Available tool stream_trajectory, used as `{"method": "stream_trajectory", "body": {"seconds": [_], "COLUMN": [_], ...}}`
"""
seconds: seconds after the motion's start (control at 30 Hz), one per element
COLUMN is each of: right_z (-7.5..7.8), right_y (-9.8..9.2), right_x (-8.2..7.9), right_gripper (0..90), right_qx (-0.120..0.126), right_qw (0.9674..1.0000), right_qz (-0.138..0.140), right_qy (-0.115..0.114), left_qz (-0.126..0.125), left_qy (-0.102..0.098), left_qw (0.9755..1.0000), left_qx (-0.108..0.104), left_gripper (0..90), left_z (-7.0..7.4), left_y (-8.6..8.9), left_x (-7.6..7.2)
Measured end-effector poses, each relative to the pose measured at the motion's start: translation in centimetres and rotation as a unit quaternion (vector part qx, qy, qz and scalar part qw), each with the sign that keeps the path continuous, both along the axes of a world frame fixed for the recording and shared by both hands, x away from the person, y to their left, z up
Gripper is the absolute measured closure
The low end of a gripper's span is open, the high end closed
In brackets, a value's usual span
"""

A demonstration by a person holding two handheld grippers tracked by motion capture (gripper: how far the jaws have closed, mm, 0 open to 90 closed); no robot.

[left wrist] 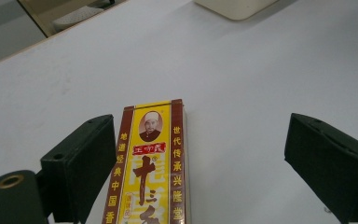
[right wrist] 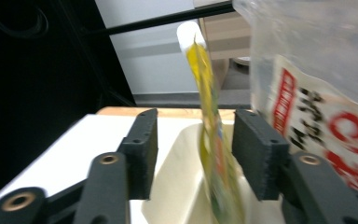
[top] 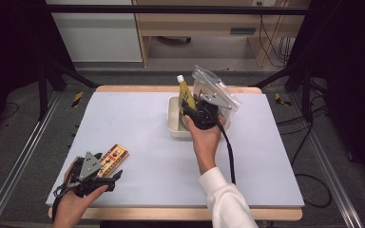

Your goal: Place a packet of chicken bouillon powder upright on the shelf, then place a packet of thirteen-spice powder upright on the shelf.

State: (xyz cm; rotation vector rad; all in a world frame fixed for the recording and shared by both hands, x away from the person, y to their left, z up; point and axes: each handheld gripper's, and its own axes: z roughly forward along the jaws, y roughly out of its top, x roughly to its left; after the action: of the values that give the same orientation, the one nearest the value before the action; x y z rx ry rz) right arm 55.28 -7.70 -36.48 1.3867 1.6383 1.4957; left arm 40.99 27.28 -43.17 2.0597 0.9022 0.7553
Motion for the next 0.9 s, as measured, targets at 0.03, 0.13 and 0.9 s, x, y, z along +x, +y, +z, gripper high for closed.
{"method": "stream_trajectory", "body": {"seconds": [0.03,0.13,0.9], "right_z": [0.0,-0.3,-7.0], "right_y": [-0.2,-0.8,-6.9], "right_x": [-0.4,-1.5,-10.0], "right_gripper": [48.2,40.8,14.1], "right_qx": [-0.008,-0.035,-0.166], "right_qw": [1.0000,0.9993,0.9783], "right_qz": [0.000,-0.006,0.110], "right_qy": [-0.002,-0.012,0.059], "left_qz": [0.002,0.005,0.034], "left_qy": [0.000,0.001,0.108], "left_qw": [1.0000,1.0000,0.9924], "left_qx": [0.002,0.004,0.049], "left_gripper": [8.7,8.5,7.0], "left_z": [0.0,0.0,1.6], "left_y": [0.0,0.0,0.8], "left_x": [0.0,0.0,3.2]}}
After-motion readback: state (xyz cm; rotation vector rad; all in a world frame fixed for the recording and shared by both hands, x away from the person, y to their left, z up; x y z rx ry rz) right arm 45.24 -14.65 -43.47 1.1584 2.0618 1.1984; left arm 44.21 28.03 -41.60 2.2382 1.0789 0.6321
